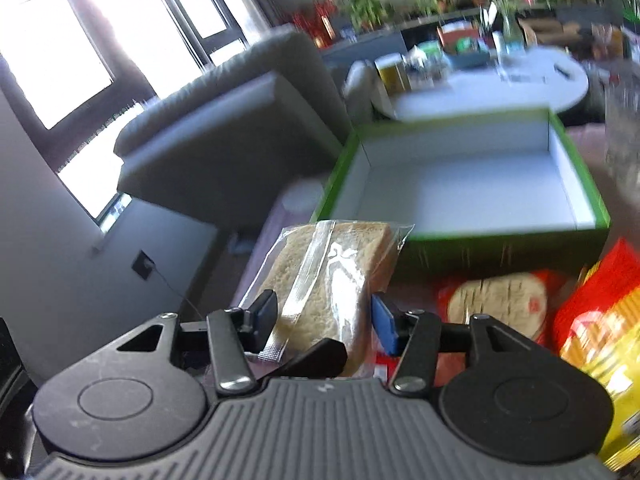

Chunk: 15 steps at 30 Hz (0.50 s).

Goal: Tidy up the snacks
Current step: 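Carry the bread slice into the green box and open the right gripper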

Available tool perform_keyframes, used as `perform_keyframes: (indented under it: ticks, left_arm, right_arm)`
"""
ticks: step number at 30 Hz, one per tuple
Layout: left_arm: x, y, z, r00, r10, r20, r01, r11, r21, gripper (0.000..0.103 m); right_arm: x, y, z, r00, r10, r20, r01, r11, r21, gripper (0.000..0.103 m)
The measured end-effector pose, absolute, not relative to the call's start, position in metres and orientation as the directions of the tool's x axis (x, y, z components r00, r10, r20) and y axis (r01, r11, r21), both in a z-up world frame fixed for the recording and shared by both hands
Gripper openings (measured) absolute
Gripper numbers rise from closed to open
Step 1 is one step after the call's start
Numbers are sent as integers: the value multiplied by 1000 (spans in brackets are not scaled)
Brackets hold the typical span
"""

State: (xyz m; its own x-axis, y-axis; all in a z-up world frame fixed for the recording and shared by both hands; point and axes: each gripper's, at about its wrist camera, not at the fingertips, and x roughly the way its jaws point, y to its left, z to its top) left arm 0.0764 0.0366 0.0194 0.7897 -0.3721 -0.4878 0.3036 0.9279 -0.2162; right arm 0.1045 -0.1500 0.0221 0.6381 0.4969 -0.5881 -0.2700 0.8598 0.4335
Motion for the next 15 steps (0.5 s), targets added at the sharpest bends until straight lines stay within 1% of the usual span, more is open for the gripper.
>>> perform_keyframes:
  ticks: [5, 9, 15]
  left_arm:
    - [92, 11, 48, 813, -361, -457, 342, 931, -127, 66]
    - [119, 2, 55, 807, -380, -452, 369, 922, -117, 66]
    - [163, -3, 48, 797, -376, -473, 373, 922, -105, 65]
  right_arm:
    - [119, -164, 44, 690, 498, -526, -271, 851, 451, 86]
    - [143, -173, 53, 716, 493, -495, -260, 845, 466, 86]
    - [177, -175, 43, 730, 472, -494, -234, 852, 468, 86]
